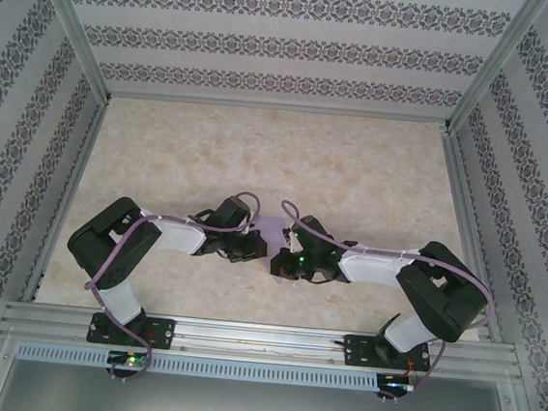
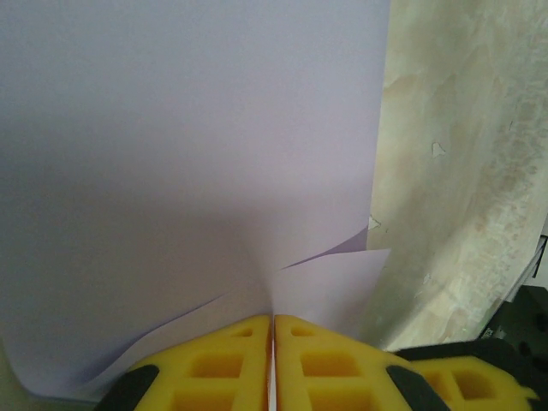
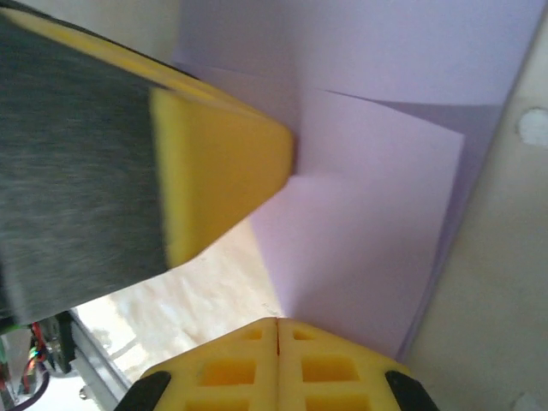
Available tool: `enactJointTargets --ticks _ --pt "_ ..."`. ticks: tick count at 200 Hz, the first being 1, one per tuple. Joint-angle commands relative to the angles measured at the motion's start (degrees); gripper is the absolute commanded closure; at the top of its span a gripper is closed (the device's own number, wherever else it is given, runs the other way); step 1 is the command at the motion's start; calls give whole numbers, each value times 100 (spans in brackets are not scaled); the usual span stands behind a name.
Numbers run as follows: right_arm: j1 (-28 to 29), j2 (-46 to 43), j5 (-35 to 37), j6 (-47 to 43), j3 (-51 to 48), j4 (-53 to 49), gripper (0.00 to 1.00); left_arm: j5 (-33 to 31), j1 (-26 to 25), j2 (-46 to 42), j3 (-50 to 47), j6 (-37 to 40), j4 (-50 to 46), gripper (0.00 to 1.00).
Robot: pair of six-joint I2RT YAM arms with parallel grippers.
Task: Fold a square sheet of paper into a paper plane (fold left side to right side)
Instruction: Third fold the triangle at the center of the table.
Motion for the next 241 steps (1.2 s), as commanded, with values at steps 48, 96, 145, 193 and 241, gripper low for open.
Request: enactJointTargets --ticks 48,96,145,193,241 --pt "-9 357 264 -15 -218 -179 100 -611 -192 159 51 81 -522 87" --pt "-205 454 320 -307 -435 -275 100 -646 -183 -415 105 265 -580 84" --pt "-278 450 517 -472 -491 -443 100 -434 -209 -841 -152 314 -306 84" --pt "-287 558 660 -447 -454 -504 100 -270 -472 -527 -272 42 331 86" --pt "-287 585 692 -459 -410 -601 100 -321 -491 -339 -328 5 507 86"
